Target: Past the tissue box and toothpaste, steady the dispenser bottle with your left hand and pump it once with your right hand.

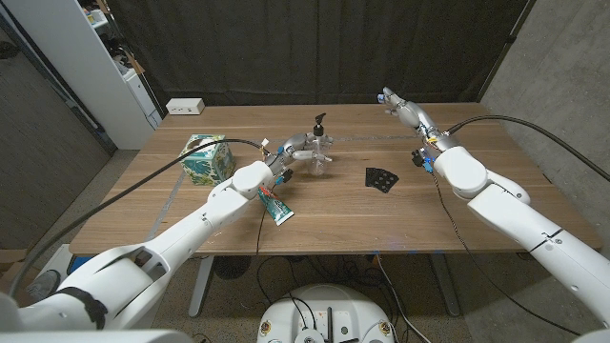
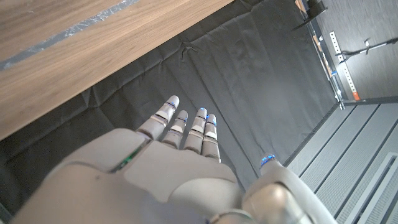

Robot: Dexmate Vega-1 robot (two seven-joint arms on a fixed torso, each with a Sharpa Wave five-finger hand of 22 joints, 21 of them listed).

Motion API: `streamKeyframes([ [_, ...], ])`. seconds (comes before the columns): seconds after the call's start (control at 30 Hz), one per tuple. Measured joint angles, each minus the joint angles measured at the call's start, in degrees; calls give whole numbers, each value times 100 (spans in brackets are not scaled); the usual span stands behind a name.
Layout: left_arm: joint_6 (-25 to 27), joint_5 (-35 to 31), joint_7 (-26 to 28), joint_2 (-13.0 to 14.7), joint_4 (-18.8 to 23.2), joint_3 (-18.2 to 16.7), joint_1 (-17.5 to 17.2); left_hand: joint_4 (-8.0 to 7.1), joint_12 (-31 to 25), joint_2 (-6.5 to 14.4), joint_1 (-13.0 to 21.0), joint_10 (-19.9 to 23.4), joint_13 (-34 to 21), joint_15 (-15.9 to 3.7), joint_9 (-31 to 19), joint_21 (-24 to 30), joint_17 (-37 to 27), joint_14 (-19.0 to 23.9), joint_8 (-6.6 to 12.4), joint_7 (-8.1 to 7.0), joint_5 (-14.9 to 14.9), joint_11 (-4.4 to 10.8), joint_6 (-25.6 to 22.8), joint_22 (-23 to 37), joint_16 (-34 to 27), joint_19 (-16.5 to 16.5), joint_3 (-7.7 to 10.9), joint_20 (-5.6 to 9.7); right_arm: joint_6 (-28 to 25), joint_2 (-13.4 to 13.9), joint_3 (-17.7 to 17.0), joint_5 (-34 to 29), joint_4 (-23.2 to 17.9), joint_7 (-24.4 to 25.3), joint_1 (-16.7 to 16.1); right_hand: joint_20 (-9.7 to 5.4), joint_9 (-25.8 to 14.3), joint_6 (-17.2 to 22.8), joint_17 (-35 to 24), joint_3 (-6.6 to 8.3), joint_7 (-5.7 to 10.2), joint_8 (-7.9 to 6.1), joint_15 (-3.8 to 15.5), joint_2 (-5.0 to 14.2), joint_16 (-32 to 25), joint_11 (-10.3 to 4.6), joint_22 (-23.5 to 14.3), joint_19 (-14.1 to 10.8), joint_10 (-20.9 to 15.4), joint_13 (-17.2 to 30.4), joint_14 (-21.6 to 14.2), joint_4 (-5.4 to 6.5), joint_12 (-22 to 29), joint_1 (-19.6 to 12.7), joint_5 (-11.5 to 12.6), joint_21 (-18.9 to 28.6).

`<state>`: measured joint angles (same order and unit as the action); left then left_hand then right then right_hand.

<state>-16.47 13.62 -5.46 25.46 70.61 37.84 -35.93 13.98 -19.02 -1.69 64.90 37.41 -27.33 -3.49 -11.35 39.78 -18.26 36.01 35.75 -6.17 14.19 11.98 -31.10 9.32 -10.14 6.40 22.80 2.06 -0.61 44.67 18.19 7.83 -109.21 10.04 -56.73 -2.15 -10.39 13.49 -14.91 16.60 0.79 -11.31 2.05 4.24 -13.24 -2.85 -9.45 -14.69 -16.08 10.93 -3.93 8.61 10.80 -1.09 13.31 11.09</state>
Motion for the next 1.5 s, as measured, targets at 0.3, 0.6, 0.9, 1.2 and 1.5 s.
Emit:
streamKeyframes([
  [0.3,-148,24,39,-71,-154,-6,-31,-16,133,0,0,-83,105,30,-30,-278,250,-234,-82,-10,-23,0,10,1,0,-264,-16,-3,97,-75,40,252,175,94,7,0,0,0,-1,0,-62,0,0,0,0,20,0,0,21,0,0,0,0,0,0,0],
  [0.6,-425,90,40,-199,-441,-15,-36,-63,199,0,0,-145,170,51,-29,-400,375,-317,-139,-20,-45,18,20,1,0,-322,-63,-1,542,-311,65,695,623,60,22,-1,0,-30,-1,17,-92,26,0,0,0,71,0,0,72,0,0,-17,0,0,0,0],
  [0.9,-585,129,18,-315,-720,-20,-34,-87,254,-1,-1,-175,260,40,-23,-514,500,-368,-210,-21,-45,30,21,1,-27,-344,-87,-127,990,-485,77,1158,938,-80,47,-31,0,-30,-1,32,-92,38,0,0,0,71,0,-30,72,0,1,-32,0,0,0,0],
  [1.2,-764,160,-27,-381,-931,-20,7,-110,321,-2,-2,-174,313,48,-10,-631,575,-436,-270,-31,-82,30,31,1,-27,-375,-110,-158,1416,-807,123,1612,1542,-324,160,-9,0,-30,-1,32,-92,38,0,0,0,102,0,-51,103,0,1,-32,0,0,0,0],
  [1.5,-827,177,-95,-401,-1011,-16,39,-130,399,-2,-3,-236,394,59,9,-762,681,-553,-403,-91,-89,30,91,1,-27,-437,-129,-218,1591,-1042,163,1822,2006,-445,257,-9,0,-51,-1,49,-112,38,8,0,0,102,0,-50,103,0,-33,-49,0,0,0,0],
])
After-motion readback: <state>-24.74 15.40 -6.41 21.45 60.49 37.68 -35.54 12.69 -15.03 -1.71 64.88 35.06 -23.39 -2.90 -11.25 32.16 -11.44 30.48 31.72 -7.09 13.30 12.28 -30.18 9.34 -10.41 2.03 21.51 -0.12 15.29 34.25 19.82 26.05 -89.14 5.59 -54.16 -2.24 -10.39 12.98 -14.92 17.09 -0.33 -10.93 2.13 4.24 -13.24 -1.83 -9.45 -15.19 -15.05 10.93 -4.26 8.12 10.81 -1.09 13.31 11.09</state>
